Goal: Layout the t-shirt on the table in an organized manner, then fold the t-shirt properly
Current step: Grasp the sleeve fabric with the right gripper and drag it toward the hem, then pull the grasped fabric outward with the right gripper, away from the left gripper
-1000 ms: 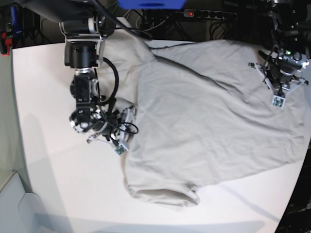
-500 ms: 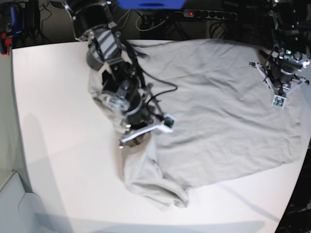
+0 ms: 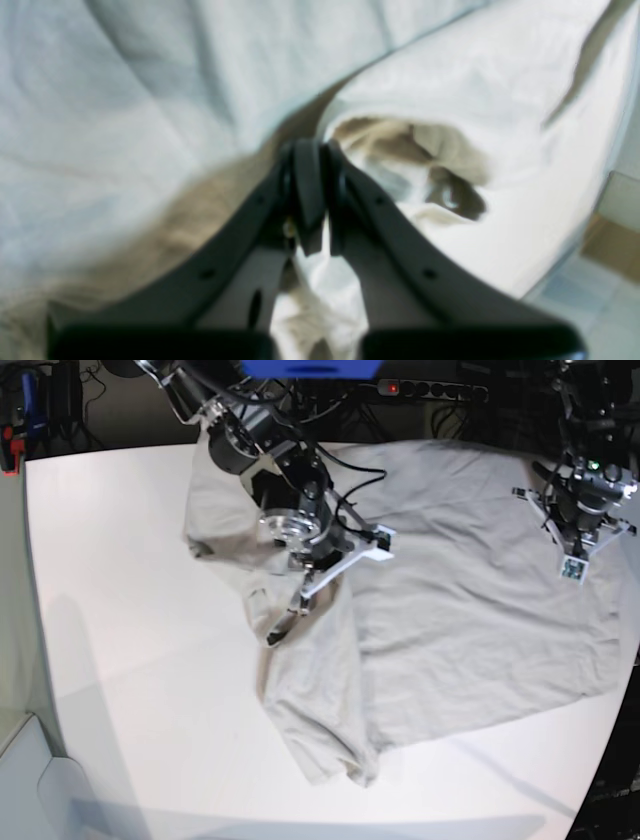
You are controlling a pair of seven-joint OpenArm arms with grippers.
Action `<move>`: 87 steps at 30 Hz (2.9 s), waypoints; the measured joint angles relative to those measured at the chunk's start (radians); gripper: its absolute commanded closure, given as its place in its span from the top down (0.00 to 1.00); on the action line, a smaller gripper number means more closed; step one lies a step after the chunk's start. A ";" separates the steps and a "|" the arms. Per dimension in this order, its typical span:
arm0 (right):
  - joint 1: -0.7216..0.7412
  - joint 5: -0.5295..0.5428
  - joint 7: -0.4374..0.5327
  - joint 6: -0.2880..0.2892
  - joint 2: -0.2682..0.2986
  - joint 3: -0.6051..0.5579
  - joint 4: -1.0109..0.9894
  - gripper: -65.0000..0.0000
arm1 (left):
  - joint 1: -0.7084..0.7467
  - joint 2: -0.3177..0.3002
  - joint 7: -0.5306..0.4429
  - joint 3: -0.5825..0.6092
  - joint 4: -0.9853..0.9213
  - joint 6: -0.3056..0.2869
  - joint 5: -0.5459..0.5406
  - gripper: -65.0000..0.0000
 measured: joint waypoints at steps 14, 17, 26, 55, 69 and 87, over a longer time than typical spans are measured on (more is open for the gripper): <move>0.013 0.009 -0.076 -0.002 0.083 0.041 0.291 0.50 | -0.043 0.008 -0.006 0.005 -0.003 0.000 -0.005 0.00; 0.091 0.049 -0.079 -0.002 0.069 0.132 0.247 0.50 | -0.057 0.033 0.009 0.025 -0.041 0.000 0.016 0.00; 0.404 0.245 -0.077 0.001 -0.010 0.336 -0.235 0.00 | -0.063 0.042 -0.018 0.029 -0.192 0.000 0.013 0.00; 0.702 0.243 0.570 -0.002 0.003 0.557 -1.147 0.00 | -0.068 -0.063 -0.192 -0.051 -0.382 0.000 0.104 0.00; 0.694 0.241 0.637 -0.391 0.105 0.555 -1.179 0.00 | -0.065 -0.144 -0.172 -0.167 -0.381 0.000 0.111 0.00; 0.523 0.248 0.282 0.000 0.005 0.557 -0.523 0.00 | -0.131 0.074 0.081 0.050 0.034 -0.004 0.114 0.00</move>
